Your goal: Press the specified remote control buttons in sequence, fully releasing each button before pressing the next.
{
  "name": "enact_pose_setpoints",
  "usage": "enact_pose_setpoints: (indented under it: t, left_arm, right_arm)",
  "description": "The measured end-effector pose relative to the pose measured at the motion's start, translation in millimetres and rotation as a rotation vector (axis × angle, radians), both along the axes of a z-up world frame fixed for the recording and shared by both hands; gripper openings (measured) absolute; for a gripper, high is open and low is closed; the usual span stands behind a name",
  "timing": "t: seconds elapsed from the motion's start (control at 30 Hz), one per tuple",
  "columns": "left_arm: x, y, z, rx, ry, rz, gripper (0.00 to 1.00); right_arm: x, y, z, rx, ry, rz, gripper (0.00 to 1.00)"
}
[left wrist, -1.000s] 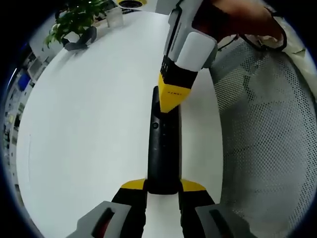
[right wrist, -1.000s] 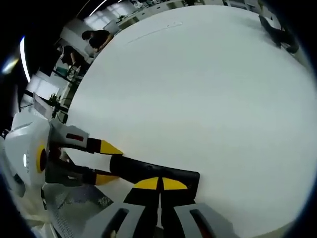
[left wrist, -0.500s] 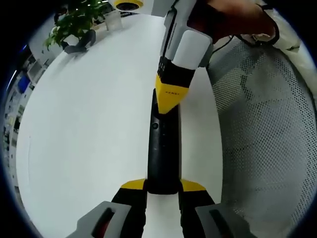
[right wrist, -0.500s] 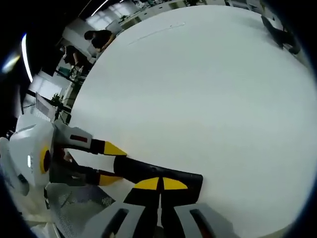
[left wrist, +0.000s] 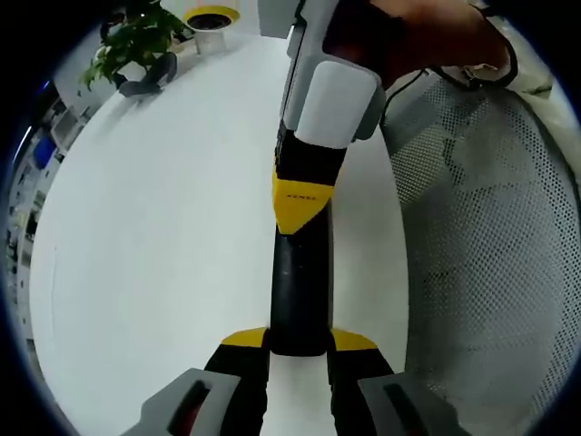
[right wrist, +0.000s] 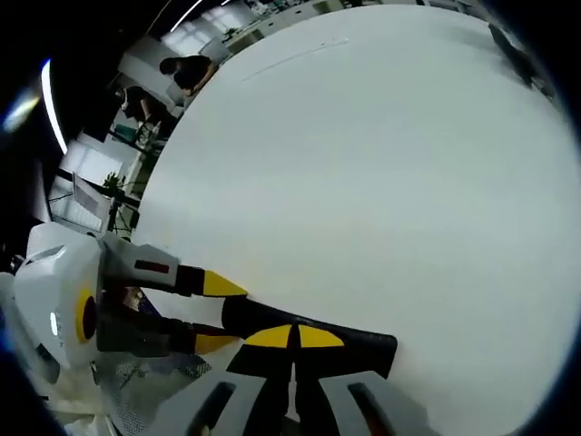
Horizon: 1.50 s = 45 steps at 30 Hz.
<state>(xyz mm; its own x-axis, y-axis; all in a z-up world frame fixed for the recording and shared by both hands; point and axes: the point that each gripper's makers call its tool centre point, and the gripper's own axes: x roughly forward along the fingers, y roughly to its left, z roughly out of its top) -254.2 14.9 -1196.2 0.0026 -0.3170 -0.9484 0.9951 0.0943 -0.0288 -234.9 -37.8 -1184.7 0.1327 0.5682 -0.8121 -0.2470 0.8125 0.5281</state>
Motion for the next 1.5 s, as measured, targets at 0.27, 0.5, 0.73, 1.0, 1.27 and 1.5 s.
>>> enact_pose_setpoints:
  t: [0.27, 0.5, 0.73, 1.0, 1.27, 1.5]
  left_arm:
    - [-0.1, 0.0, -0.1, -0.004, -0.002, 0.009, 0.23]
    - [-0.1, -0.2, 0.0, 0.0, 0.008, 0.013, 0.23]
    - [-0.3, -0.6, 0.0, -0.001, 0.004, 0.016, 0.23]
    - [-0.2, -0.7, -0.2, 0.003, -0.002, 0.02, 0.23]
    - [0.0, -0.6, -0.2, 0.002, -0.002, 0.022, 0.23]
    - [0.0, -0.4, -0.2, 0.003, 0.0, 0.022, 0.23]
  right_arm:
    - [0.8, 1.3, -1.8, 0.006, 0.014, -0.013, 0.0]
    - [2.4, 2.1, -3.4, -0.003, 0.015, -0.016, 0.0]
    - [4.0, 1.6, -4.1, 0.03, 0.039, -0.053, 0.0]
    - [1.8, 1.1, -1.7, 0.039, -0.001, -0.057, 0.0]
    - [-0.9, -2.7, 0.4, 0.049, -0.027, -0.058, 0.0]
    - [-8.5, 0.9, 6.9, 0.074, -0.02, -0.034, 0.0]
